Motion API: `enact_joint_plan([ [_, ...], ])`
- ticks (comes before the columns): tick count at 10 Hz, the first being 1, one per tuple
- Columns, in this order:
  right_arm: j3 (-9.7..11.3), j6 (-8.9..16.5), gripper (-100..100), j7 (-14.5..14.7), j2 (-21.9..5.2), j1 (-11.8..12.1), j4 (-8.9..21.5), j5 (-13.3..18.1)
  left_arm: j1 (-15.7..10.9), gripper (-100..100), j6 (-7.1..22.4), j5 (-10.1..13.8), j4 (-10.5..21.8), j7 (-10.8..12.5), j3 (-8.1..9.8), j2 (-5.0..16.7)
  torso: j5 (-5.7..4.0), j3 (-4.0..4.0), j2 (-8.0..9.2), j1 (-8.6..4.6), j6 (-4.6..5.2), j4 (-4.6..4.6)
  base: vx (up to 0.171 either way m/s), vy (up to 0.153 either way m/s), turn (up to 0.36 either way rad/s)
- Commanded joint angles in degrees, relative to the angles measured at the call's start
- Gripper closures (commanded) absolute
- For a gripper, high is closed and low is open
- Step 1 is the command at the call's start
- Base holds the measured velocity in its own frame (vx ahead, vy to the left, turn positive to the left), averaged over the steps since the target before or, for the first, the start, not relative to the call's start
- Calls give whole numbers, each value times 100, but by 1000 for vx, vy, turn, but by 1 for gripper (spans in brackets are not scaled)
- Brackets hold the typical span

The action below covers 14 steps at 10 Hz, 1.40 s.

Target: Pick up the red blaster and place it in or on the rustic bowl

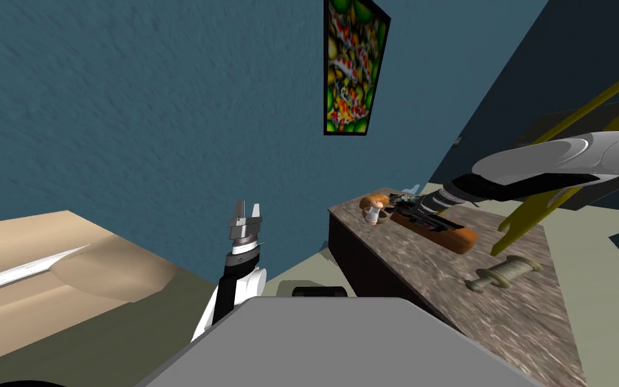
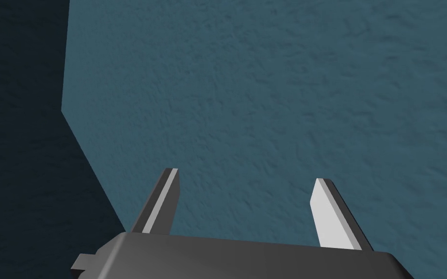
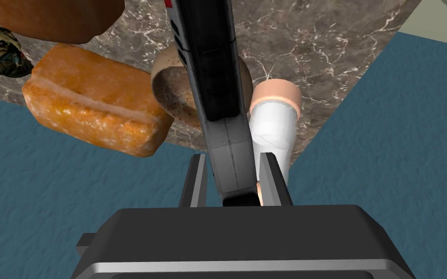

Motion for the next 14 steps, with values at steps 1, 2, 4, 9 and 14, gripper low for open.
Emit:
enact_joint_plan([
  [1, 28, -221, 100, -109, -36, 43, 116, -135, 0, 0, 0, 0, 0, 0, 0, 0, 0, 0, 0, 0, 0, 0, 190, -13, 13],
  [2, 58, -347, 100, -170, -57, 53, 182, -216, 0, 0, 0, 0, 0, 0, 0, 0, -2, -1, 0, -5, 2, -1, 178, -10, 12],
  [4, 116, -594, 100, -291, -96, 78, 313, -381, 0, 0, 0, 0, 0, 0, 0, 0, -4, 2, 7, -2, 7, -1, 181, -4, 4],
  [9, 263, -1178, 100, -583, -159, 165, 626, -803, 0, 0, 0, 0, 0, 0, 0, 0, -12, 4, 13, -16, 19, -3, 176, -20, -2],
  [14, 227, -1183, -100, -577, -167, 213, 653, -817, -2, 0, 0, 0, 0, 0, 0, 0, -13, 39, 72, -12, 25, 12, 50, -3, 0],
])
